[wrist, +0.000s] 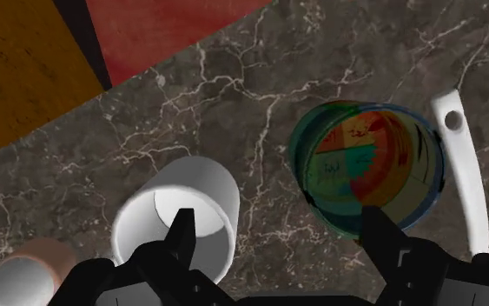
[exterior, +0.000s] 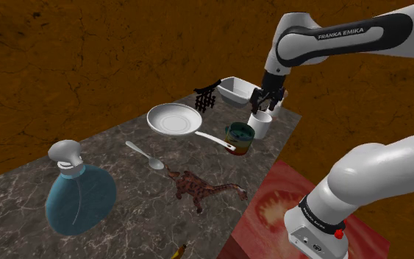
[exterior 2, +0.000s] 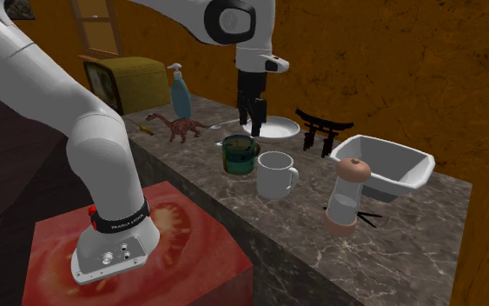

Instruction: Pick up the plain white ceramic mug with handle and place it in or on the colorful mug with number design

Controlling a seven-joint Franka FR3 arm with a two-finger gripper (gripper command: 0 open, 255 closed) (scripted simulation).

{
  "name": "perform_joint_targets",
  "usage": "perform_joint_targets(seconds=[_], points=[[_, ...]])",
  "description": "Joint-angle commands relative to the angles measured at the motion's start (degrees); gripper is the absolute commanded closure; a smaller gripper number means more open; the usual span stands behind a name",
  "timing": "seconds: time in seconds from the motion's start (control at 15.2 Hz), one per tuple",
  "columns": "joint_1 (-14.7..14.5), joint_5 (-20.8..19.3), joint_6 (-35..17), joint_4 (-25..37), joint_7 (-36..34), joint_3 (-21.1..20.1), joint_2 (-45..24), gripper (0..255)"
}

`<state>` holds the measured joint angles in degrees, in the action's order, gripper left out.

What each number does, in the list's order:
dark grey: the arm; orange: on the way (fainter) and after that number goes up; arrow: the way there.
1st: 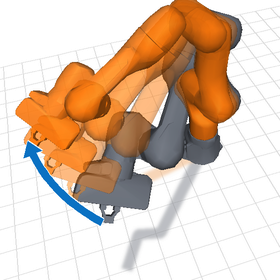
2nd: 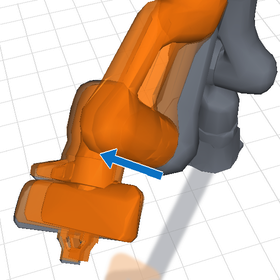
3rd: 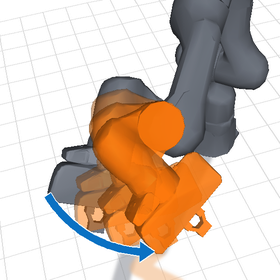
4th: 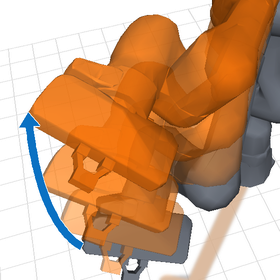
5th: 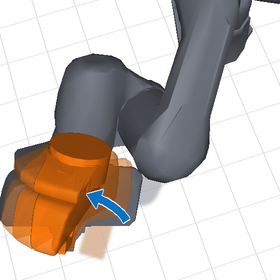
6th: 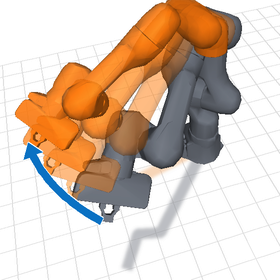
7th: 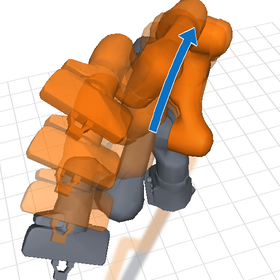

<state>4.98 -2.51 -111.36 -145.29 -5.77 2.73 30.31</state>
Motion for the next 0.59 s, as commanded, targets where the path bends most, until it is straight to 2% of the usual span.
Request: perform_joint_targets(seconds=[0.0, 0.26, 0.53], points=[[0.7, -0.3, -4.4, -0.1, 0.4, 1.0, -3.4, 0], [1.9, -0.3, -12.4, 0.9, 1.4, 3.0, -11.2, 0], [2.0, -0.2, -15.9, -0.2, 1.6, 3.4, -13.4, 0]])
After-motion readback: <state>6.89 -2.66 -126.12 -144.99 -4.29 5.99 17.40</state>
